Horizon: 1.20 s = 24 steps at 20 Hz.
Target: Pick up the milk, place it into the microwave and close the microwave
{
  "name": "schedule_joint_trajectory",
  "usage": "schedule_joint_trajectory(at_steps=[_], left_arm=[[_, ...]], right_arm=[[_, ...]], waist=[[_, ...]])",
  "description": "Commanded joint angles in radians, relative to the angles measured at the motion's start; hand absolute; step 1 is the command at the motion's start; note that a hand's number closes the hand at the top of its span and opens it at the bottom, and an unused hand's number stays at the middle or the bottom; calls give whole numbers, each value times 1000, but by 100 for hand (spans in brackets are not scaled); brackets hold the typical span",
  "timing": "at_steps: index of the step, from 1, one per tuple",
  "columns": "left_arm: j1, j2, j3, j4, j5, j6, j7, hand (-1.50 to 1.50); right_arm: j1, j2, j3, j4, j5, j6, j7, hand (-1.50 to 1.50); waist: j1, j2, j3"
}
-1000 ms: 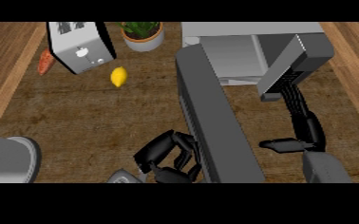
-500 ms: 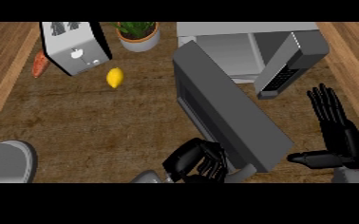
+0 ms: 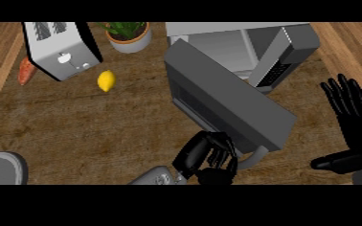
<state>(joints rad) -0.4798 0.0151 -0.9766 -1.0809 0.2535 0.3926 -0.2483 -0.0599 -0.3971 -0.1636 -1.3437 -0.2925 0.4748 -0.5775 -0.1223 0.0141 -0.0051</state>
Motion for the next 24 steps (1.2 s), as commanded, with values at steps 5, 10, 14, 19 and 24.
schedule_joint_trajectory(at_steps=[5, 10, 14, 19, 24], left_arm=[[-139, -15, -5, 20, 155, 143, -66, 150], [-236, -15, 31, 71, 247, 162, -56, 150], [-291, -15, 65, 111, 302, 205, -56, 150], [-364, -15, 129, 172, 386, 215, -58, 150], [-390, -15, 211, 192, 470, 216, -142, 150]], right_arm=[[-26, -58, 31, -99, -77, 123, 65, -150], [-76, -74, 43, -140, -138, 141, 135, -150], [-79, -92, 41, -159, -187, 167, 165, -150], [-85, -93, 45, -178, -240, 178, 196, -150], [-89, -110, 55, -187, -273, 197, 230, -150]], waist=[[-62, 9, -2], [-91, 21, -2], [-130, 29, -2], [-158, 42, -1], [-177, 59, -4]])
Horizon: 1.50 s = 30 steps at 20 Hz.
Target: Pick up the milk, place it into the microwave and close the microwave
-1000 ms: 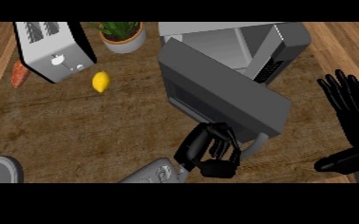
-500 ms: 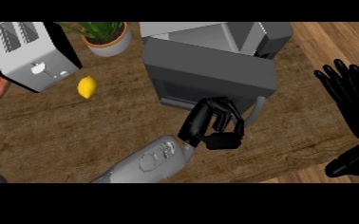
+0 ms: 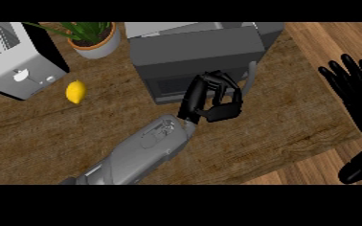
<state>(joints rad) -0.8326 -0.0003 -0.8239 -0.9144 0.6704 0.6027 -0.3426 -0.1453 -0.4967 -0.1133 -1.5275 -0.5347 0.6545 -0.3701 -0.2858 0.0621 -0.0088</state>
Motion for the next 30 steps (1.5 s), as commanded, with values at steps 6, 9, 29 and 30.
schedule_joint_trajectory(at_steps=[6, 9, 29, 30], left_arm=[[-102, 0, 99, 99, 115, -18, -83, 150], [-109, 0, 106, 119, 143, -29, -114, 150], [-114, 0, 93, 186, 244, -40, -257, 150], [-130, 0, 98, 183, 252, -35, -251, 150]], right_arm=[[-34, -28, -6, -29, -71, 21, 42, -150], [-53, -54, -18, -30, -89, 23, 61, -150], [-90, -101, -42, -48, -201, 24, 123, -150], [-101, -101, -37, -50, -211, 24, 130, -150]], waist=[[-44, 19, 1], [-43, 21, 1], [-76, 33, 6], [-72, 32, 5]])
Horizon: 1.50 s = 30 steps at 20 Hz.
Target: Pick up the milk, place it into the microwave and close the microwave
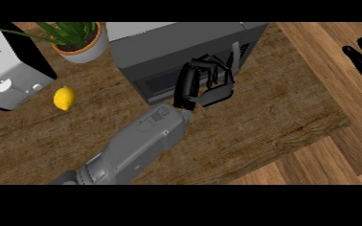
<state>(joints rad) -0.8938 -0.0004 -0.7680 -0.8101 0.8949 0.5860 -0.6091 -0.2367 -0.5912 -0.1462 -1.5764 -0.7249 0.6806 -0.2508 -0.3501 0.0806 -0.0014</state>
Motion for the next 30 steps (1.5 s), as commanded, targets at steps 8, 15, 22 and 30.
schedule_joint_trajectory(at_steps=[8, 15, 22, 30], left_arm=[[-62, 0, 28, 94, 58, -23, -31, 150], [-73, 0, 16, 104, 81, -29, -52, 150], [-76, 0, -1, 118, 96, -25, -84, 150], [-85, 0, -6, 124, 129, -23, -102, 150]], right_arm=[[-15, -34, -13, -7, -55, 4, 35, -150], [-22, -52, -16, 9, -86, 0, 63, -150], [-37, -63, 16, -15, -135, 50, 82, -150], [-50, -95, 14, -13, -186, 74, 104, -150]], waist=[[-19, 12, -2], [-16, 20, -1], [-9, 18, 0], [-18, 19, -1]])
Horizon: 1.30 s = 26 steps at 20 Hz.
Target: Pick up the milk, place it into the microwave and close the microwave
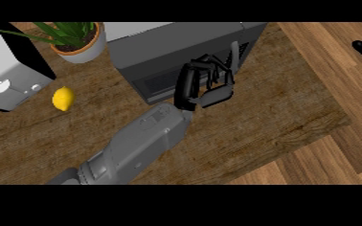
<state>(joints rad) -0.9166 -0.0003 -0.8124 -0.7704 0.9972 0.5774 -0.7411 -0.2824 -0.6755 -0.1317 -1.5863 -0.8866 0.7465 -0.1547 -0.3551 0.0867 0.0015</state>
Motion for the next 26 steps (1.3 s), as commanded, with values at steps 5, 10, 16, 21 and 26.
schedule_joint_trajectory(at_steps=[5, 10, 16, 21, 26], left_arm=[[-72, 0, 22, 89, 39, -14, 23, 150], [-63, 0, 17, 99, 52, -29, 4, 150], [-86, 0, -44, 139, 24, -16, 17, 150], [-77, 0, -51, 184, 39, 29, 51, 150], [-57, 0, -65, 202, 70, 60, 72, 150]], right_arm=[[-12, -17, 3, 2, -48, 17, 15, -150], [-9, -41, -2, 3, -56, 28, 29, -150], [-21, -32, 17, -10, -93, 54, 27, -150], [-23, -48, 26, -15, -136, 83, 36, -150], [-3, -59, 26, -23, -156, 91, 42, -150]], waist=[[-11, 14, -2], [-14, 17, -3], [-13, 14, 3], [4, 11, 2], [29, 1, 0]])
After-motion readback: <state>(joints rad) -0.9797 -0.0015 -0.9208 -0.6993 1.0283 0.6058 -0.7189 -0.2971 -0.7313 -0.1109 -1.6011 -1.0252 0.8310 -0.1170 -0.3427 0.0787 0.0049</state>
